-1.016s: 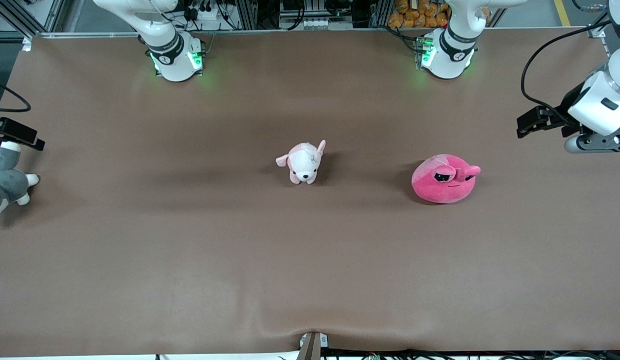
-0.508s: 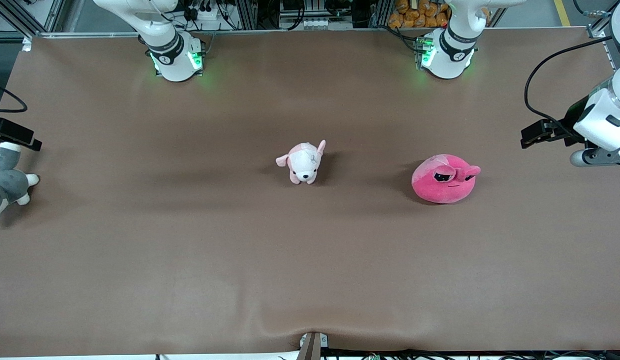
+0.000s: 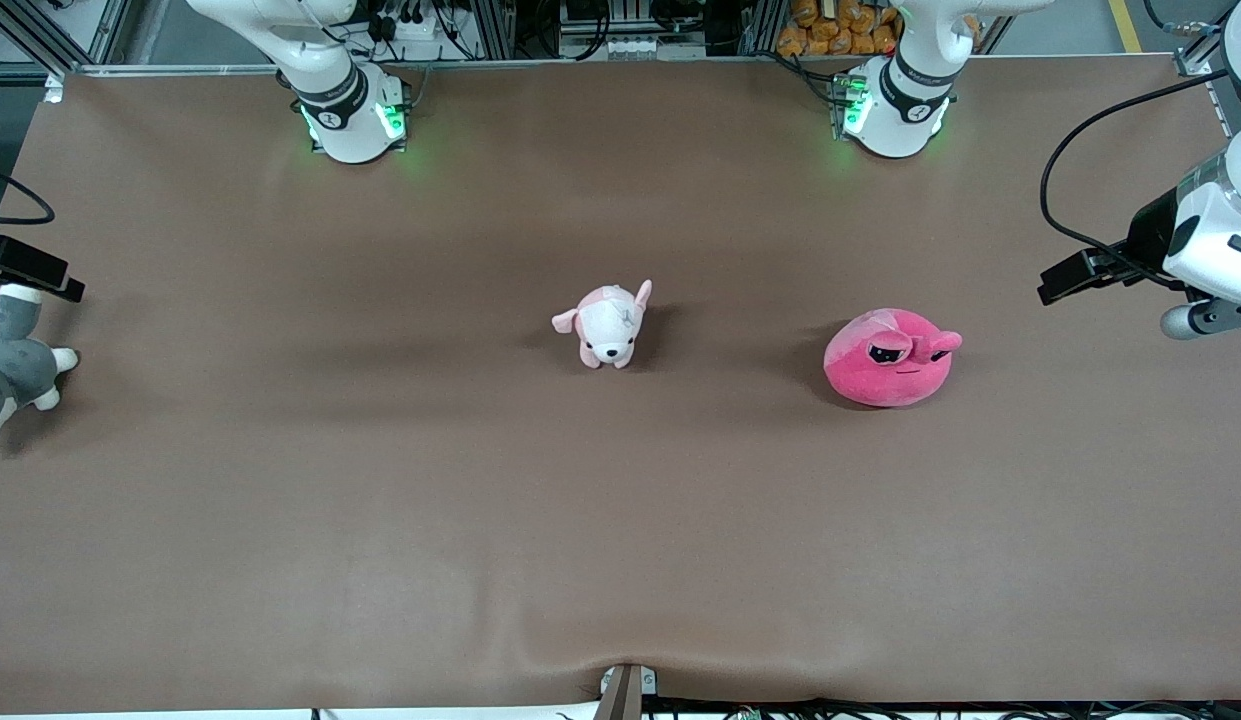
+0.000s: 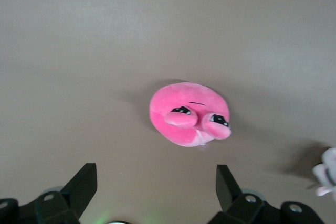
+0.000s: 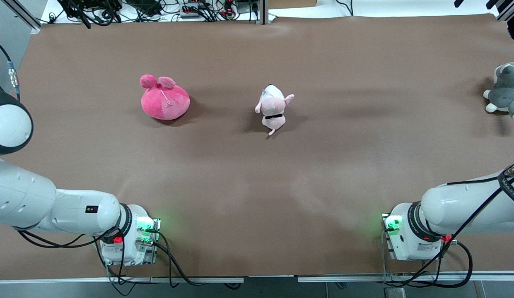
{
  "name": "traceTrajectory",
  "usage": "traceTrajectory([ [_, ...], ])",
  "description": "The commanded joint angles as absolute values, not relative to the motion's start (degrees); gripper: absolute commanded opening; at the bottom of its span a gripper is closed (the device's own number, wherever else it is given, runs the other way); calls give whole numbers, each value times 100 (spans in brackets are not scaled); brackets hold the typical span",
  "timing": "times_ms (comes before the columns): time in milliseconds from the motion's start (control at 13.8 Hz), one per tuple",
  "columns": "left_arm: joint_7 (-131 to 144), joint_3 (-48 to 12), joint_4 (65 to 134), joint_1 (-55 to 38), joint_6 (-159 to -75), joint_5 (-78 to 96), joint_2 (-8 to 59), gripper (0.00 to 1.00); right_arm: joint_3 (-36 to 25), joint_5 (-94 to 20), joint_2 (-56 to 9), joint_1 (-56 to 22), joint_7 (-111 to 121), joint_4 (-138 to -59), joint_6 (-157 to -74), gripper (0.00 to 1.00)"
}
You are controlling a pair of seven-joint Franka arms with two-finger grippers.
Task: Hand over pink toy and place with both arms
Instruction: 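Move the left gripper toward the pink plush toy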
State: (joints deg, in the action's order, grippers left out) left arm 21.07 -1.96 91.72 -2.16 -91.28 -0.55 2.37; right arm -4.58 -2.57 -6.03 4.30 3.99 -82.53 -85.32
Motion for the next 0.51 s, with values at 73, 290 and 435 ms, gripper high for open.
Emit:
traceTrajectory([
  [73,2880,-202,9421,-115,-9158,114,79,100,-422,-352,-571,493,492,-8297,-8552,100],
  [290,4170,-237,9685,-114,-9185,149,70,100,-413,-351,-571,509,474,-8279,-8569,100],
  [435,5015,-316,9825,-132,-9193,254,70,100,-413,-352,-580,519,483,-8279,-8578,100],
])
